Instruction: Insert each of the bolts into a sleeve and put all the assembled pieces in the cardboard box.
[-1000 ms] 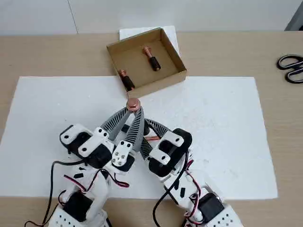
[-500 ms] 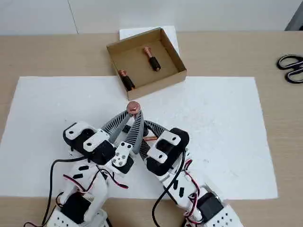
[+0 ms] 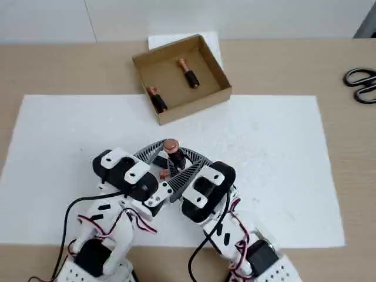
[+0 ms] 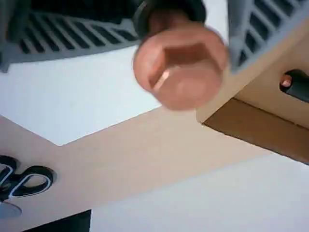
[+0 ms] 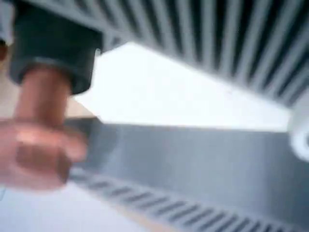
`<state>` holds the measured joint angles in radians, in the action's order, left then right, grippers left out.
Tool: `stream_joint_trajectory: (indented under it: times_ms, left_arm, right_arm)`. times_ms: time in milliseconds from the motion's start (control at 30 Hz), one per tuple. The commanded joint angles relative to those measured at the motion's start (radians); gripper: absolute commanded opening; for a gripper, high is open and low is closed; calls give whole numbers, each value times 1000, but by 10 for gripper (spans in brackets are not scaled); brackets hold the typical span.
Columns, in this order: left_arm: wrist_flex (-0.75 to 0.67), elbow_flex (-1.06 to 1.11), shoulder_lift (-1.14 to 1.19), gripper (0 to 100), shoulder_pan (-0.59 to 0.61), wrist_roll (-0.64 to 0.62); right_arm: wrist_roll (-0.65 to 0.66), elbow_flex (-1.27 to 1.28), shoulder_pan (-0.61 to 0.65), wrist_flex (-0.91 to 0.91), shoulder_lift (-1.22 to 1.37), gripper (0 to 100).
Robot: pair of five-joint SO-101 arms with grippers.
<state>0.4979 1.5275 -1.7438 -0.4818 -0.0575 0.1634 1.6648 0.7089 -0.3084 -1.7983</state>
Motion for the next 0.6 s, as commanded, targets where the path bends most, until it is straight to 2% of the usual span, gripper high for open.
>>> stream_joint_trajectory:
  times_ms: [0,200,400,567]
  left_arm:
    - [-3,-53,-8,287,20,15]
    - [-63,-90,-3,287,158,84]
    - [-64,-127,-9,287,292,84]
    - [-58,-294,-3,286,367,41]
  right_arm:
    - [11,-60,8,5,-16,5]
    - [11,-60,8,5,-16,5]
    - [11,-60,8,7,-16,5]
    - [9,-55,-39,2,-16,5]
